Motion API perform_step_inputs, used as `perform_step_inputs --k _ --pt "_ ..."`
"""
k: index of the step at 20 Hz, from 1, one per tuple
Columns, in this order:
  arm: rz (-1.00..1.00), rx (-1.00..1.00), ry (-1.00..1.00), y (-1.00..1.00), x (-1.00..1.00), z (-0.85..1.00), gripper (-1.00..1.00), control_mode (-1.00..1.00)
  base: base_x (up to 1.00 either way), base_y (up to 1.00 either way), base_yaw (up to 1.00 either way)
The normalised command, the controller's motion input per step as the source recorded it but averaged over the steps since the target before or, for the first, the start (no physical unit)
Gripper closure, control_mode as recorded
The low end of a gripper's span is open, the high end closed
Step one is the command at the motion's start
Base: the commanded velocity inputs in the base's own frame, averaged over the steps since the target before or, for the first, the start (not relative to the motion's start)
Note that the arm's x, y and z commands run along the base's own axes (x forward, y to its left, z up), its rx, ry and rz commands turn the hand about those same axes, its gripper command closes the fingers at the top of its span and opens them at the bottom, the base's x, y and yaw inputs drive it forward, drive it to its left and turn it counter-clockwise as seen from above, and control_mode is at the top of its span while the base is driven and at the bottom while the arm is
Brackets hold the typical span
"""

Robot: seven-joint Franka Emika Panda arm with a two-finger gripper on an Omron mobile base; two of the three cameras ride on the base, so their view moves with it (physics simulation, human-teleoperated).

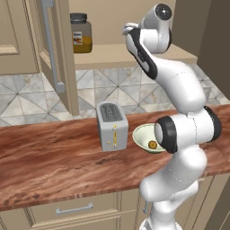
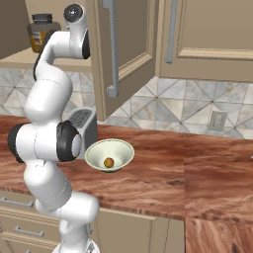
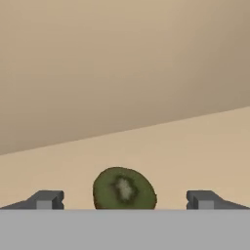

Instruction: Open the cabinet. Pick the kiwi and apple from the cabinet and place them into the bowl. Then close the cabinet.

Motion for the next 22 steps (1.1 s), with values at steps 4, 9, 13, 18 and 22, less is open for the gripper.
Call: perform_step_inputs --k 4,9,13,18,22 --pt "0.0 0.0 0.0 0.0 0.31 -0.31 -1.0 -1.0 0.0 0.0 0.0" --pt "0.0 0.0 0.0 0.0 0.29 -0.36 -1.0 -1.0 0.0 0.0 0.0" --pt "0.0 0.0 0.0 0.0 0.42 -0.24 -1.0 -1.0 0.0 0.0 0.0" --pt "0.0 0.02 0.02 0.06 0.56 -0.09 -1.0 -1.0 0.0 0.0 0.0" --pt "0.0 0.06 0.09 0.16 0.5 -0.15 -1.0 -1.0 0.0 0.0 0.0"
